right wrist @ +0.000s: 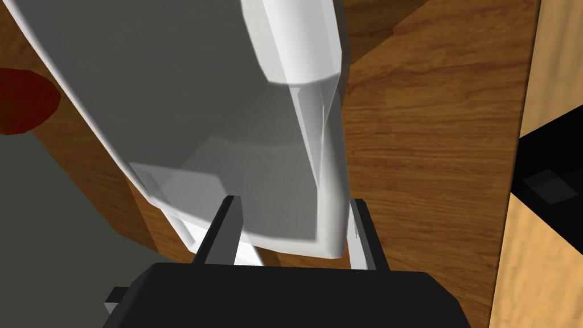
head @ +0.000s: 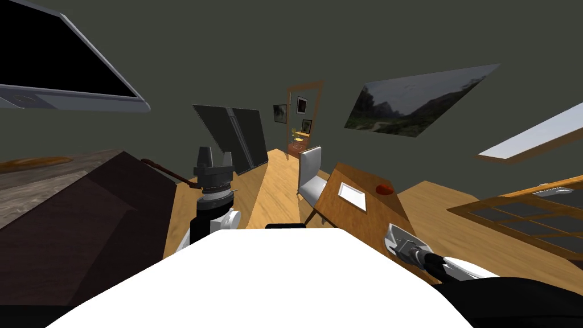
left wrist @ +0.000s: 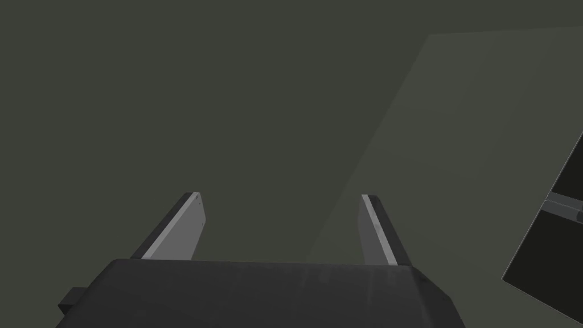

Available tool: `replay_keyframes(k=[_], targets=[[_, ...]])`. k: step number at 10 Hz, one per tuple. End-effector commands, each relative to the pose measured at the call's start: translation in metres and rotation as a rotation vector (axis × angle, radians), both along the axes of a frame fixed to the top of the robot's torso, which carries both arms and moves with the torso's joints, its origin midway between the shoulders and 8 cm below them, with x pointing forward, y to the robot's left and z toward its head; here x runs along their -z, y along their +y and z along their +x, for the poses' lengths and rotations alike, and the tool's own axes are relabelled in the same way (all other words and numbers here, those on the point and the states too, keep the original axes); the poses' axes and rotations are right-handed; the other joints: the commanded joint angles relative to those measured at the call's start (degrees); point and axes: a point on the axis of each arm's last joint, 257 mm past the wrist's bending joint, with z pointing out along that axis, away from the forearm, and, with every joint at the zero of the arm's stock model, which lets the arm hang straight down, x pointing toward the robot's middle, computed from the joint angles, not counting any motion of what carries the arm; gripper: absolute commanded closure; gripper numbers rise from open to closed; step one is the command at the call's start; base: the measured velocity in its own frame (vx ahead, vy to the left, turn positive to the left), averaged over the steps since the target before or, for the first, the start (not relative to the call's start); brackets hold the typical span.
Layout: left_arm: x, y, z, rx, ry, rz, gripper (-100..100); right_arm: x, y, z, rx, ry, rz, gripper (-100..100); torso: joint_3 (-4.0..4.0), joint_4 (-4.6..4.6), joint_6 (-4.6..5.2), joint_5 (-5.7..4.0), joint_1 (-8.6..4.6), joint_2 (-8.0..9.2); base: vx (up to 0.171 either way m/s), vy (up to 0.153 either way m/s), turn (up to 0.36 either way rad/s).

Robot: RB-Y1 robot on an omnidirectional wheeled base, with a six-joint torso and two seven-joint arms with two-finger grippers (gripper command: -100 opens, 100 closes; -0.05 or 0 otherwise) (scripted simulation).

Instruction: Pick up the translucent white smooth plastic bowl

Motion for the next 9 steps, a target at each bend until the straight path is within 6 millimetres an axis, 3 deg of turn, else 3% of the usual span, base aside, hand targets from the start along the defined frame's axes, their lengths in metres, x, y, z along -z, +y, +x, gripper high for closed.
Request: replay_keyframes(k=[1, 4, 5, 6, 8, 9], targets=[[0.000, 0.000, 0.000, 0.000, 0.000, 0.000, 0, 0.000, 0.000, 0.000, 0.000, 0.000, 0.000, 100, 0.00, 0.00, 0.00, 0.00, 0.00, 0.00, 0.000, 0.000, 0.000], [0.000, 0.000, 0.000, 0.000, 0.000, 0.000, 0, 0.000, 0.000, 0.000, 0.004, -0.003, 0.000, 100, -0.02, -0.03, -0.07, -0.01, 0.02, 0.00, 0.000, 0.000, 0.000], [0.000, 0.000, 0.000, 0.000, 0.000, 0.000, 0, 0.000, 0.000, 0.000, 0.005, -0.003, 0.001, 0, -0.03, -0.04, -0.09, -0.01, 0.02, -0.01, 0.000, 0.000, 0.000], [0.000, 0.000, 0.000, 0.000, 0.000, 0.000, 0, -0.010, -0.003, 0.005, -0.009, -0.005, -0.001, 100, -0.03, -0.04, -0.09, -0.01, 0.02, -0.02, -0.021, 0.042, -0.084], [0.000, 0.000, 0.000, 0.000, 0.000, 0.000, 0, -0.014, -0.006, 0.006, -0.010, -0.008, -0.002, 100, 0.05, -0.03, -0.04, 0.13, 0.31, 0.15, -0.034, 0.046, -0.064], [0.000, 0.000, 0.000, 0.000, 0.000, 0.000, 0, -0.015, -0.006, 0.006, -0.009, -0.008, 0.000, 0, 0.03, -0.03, -0.10, 0.11, 0.25, 0.10, -0.005, 0.005, -0.002]])
